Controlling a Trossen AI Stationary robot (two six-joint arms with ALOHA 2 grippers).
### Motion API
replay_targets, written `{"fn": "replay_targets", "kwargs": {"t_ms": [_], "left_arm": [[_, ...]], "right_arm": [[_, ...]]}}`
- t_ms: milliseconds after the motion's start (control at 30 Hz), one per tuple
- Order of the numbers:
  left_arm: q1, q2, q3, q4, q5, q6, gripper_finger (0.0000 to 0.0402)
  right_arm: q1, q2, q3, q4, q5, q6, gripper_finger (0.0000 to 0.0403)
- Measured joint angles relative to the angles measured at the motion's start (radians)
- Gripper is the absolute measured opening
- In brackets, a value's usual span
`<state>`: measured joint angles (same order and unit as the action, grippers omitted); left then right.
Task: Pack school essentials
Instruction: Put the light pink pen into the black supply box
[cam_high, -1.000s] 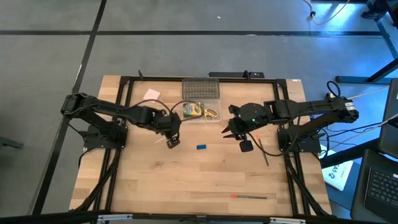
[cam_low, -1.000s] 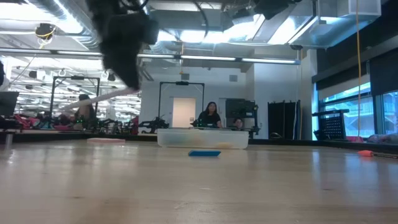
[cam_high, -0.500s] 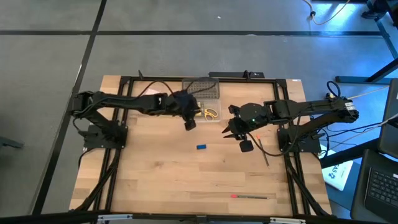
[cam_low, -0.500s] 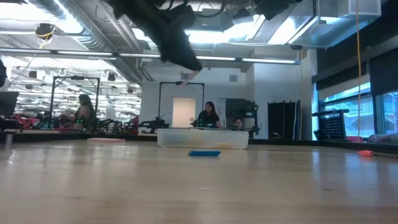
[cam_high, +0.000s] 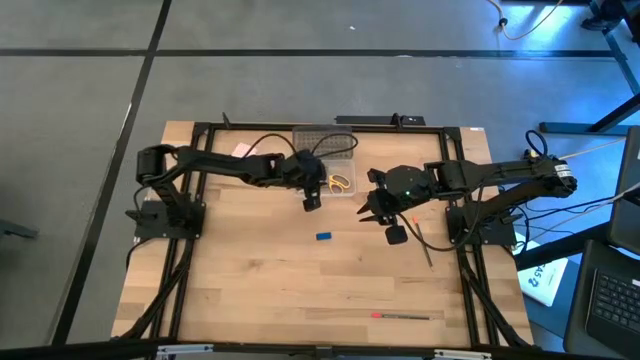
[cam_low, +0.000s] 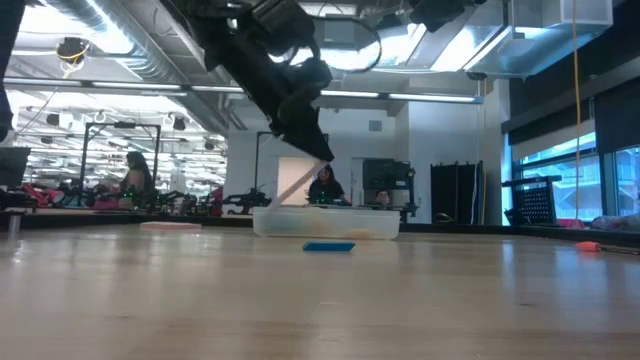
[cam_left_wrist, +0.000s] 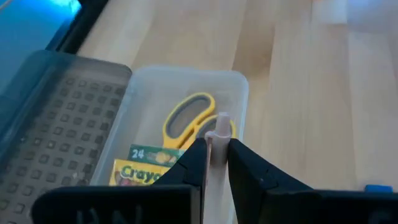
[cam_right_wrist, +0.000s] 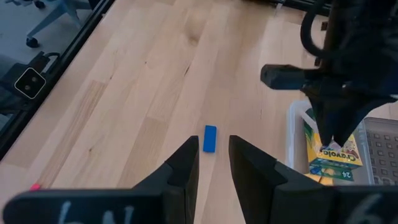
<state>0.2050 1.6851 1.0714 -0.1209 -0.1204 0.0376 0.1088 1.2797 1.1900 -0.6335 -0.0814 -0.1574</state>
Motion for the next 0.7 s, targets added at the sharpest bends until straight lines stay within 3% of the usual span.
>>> {"fn": "replay_targets", "kwargs": {"t_ms": [400,700], "left_arm": [[0.000,0.068,0.000,0.003,-0.001,0.000,0.0039],[0.004,0.076,0.000,0.002,-0.027,-0.001,0.0039]], "right_arm": [[0.000,0.000,0.000,0.000,0.019,0.016,0.0091],[0.000,0.000,0.000,-0.052,0.327,0.137,0.0091]]}}
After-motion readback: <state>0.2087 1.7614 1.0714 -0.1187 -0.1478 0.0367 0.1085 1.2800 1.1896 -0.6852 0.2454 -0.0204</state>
